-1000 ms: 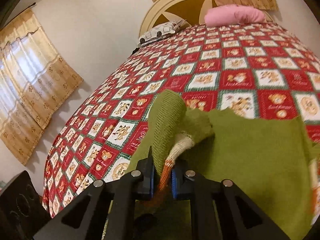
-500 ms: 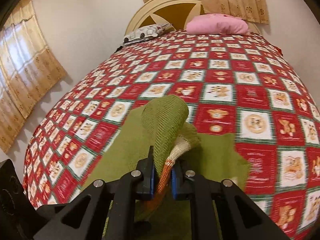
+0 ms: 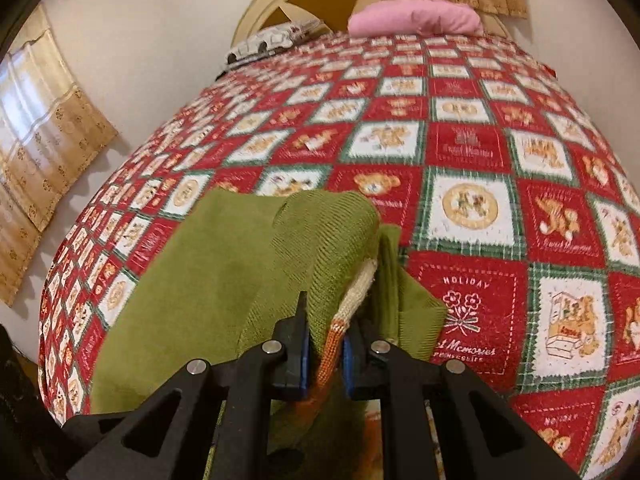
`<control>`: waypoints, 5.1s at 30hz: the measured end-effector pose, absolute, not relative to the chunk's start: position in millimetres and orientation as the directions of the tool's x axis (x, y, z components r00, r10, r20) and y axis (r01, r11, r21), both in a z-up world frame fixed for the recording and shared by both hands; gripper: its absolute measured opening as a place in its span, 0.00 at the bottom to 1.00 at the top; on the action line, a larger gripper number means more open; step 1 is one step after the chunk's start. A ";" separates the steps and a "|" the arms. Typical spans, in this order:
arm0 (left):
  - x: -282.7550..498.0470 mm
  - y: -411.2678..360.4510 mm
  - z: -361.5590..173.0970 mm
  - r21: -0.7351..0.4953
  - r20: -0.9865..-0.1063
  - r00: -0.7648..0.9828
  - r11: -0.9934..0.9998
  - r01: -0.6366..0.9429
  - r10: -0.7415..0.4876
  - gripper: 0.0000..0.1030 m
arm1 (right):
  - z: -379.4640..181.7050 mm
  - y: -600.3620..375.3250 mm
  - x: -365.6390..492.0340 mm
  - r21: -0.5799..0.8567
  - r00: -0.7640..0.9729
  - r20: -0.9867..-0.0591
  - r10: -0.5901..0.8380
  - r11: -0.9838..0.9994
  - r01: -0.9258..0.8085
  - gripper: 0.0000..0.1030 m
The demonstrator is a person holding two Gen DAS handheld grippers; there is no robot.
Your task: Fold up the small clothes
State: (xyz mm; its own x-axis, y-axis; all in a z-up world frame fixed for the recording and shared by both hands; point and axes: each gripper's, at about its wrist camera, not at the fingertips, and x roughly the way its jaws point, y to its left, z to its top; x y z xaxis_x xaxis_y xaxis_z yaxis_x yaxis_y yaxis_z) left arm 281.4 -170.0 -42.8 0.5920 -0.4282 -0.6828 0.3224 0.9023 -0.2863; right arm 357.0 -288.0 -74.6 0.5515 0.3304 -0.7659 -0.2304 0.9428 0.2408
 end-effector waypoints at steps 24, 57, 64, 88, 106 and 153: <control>186.0 -69.9 -28.2 -0.167 -0.670 0.640 0.916 0.365 -0.377 0.51 | -51.6 -329.0 215.7 0.427 0.744 -0.604 0.286 0.904 -0.001 0.27; 215.8 -21.7 -55.3 -0.186 -0.724 0.628 0.958 0.219 -0.284 0.68 | -121.8 -302.3 145.4 0.510 0.702 -0.640 0.311 0.856 0.086 0.11; 207.9 -19.1 -69.1 -0.159 -0.737 0.621 0.962 0.223 -0.266 0.81 | -94.7 -307.7 121.0 0.433 0.703 -0.668 0.244 0.896 0.100 0.27; 222.4 -4.3 -23.2 -0.116 -0.673 0.697 0.965 0.233 -0.249 0.81 | -80.9 -280.5 166.3 0.260 0.678 -0.711 0.190 0.965 0.002 0.01; 301.3 -56.9 -63.1 -0.100 -0.723 0.675 0.989 0.111 -0.149 0.87 | -94.4 -289.0 338.7 0.162 0.627 -0.758 0.178 0.983 -0.083 0.01; 327.7 -44.0 -81.3 -0.464 -0.717 0.505 0.870 0.168 -0.480 0.70 | -110.4 -306.2 280.6 0.372 0.639 -0.698 0.323 0.926 -0.062 0.65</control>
